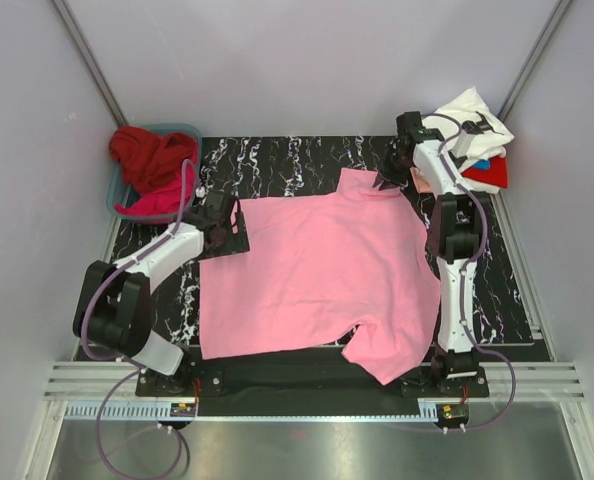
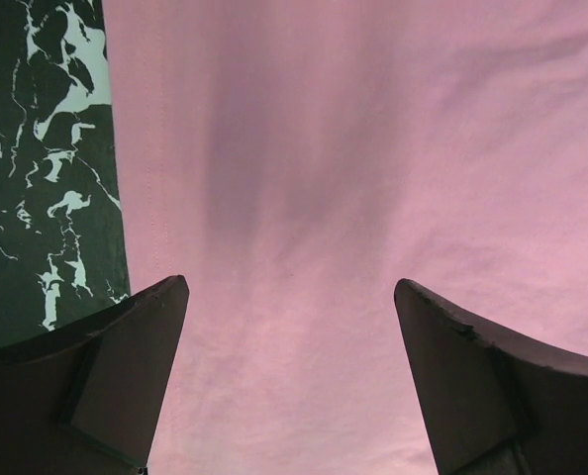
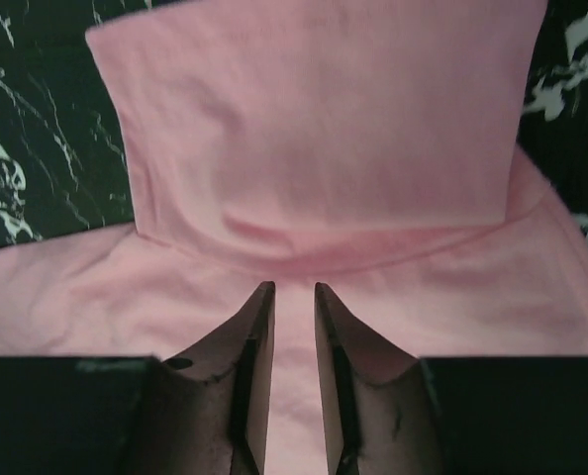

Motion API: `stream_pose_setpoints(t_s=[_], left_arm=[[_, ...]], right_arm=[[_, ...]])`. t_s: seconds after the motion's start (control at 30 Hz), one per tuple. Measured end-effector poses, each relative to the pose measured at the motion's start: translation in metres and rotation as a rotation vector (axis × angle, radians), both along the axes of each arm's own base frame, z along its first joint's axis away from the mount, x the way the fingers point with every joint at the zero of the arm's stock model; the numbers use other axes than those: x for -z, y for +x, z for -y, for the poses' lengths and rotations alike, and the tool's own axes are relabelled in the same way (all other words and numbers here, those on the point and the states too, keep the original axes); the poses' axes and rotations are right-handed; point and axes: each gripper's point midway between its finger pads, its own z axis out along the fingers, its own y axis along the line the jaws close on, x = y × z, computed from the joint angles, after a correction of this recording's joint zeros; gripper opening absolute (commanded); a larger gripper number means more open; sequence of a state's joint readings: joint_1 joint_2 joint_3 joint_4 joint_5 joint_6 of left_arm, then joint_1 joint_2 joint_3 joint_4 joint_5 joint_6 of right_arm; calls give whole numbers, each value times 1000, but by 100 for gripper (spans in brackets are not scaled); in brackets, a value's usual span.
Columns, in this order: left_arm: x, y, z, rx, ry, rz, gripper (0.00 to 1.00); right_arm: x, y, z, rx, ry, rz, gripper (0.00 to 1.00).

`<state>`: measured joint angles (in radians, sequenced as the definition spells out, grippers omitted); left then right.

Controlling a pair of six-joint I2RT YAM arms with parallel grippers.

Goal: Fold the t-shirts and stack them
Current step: Flatten the tshirt out

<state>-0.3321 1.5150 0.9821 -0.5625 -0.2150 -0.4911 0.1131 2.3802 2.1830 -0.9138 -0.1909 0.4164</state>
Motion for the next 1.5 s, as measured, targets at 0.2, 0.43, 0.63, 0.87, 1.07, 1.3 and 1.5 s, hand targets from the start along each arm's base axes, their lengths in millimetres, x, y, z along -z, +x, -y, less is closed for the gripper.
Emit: stream_pose_setpoints(t_s=[0.2, 0.43, 0.63, 0.87, 1.07, 1.3, 1.5], left_arm=[[13, -10, -1, -2, -1, -24, 91], [16, -20, -5, -3, -2, -19, 91], [10, -20, -7, -10, -3, 5, 92], [5, -18, -12, -21, 27, 8, 93], [-7, -8, -13, -29, 41, 35, 93], [-11, -16, -9, -17, 39, 24, 93], [-45, -45, 6, 17, 14, 72, 95]], right_arm=[[17, 37, 4, 30, -37, 46, 22], [51, 58, 13, 74, -63, 40, 23], [54, 74, 10, 115, -7, 70, 24], [50, 120, -6, 221, 258, 165, 28], [37, 162, -5, 276, 516, 289, 74], [2, 155, 16, 255, 468, 373, 100], [-94, 109, 43, 280, 334, 418, 100]])
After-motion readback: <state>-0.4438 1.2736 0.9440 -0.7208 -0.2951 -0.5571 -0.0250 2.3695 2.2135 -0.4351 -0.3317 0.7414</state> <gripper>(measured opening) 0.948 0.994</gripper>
